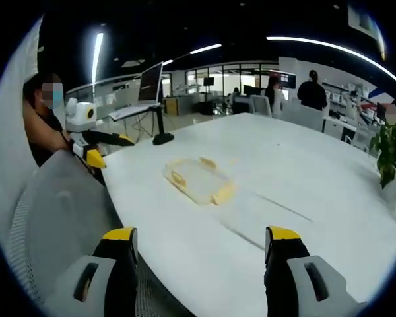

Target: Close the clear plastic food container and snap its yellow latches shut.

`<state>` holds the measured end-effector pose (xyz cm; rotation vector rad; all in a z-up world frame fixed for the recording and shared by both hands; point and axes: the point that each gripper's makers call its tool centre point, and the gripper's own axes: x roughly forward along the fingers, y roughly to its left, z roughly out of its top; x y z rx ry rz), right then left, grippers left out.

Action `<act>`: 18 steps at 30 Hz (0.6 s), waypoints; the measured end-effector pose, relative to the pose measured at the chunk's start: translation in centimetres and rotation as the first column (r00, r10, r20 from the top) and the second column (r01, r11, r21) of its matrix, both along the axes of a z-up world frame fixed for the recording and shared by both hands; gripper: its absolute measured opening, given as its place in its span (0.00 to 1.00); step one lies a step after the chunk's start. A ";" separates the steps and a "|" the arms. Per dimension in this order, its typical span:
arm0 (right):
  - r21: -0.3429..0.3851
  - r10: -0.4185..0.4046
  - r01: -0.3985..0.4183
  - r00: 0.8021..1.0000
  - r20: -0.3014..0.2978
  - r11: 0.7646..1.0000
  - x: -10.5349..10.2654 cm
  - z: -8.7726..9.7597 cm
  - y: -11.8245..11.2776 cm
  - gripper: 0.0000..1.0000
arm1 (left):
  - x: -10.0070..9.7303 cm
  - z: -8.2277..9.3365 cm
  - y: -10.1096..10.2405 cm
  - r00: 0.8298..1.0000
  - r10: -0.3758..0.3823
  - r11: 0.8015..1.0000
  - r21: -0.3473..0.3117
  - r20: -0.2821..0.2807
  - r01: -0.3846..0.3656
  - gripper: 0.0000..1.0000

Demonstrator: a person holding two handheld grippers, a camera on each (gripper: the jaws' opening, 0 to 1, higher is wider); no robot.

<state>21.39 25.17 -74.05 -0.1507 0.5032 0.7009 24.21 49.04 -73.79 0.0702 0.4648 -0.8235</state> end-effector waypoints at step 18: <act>-0.001 0.002 -0.002 1.000 -0.002 1.000 0.0 0.0 0.1 0.79 | 0.0 0.0 0.0 1.000 0.001 1.000 -0.002 0.001 -0.001 0.91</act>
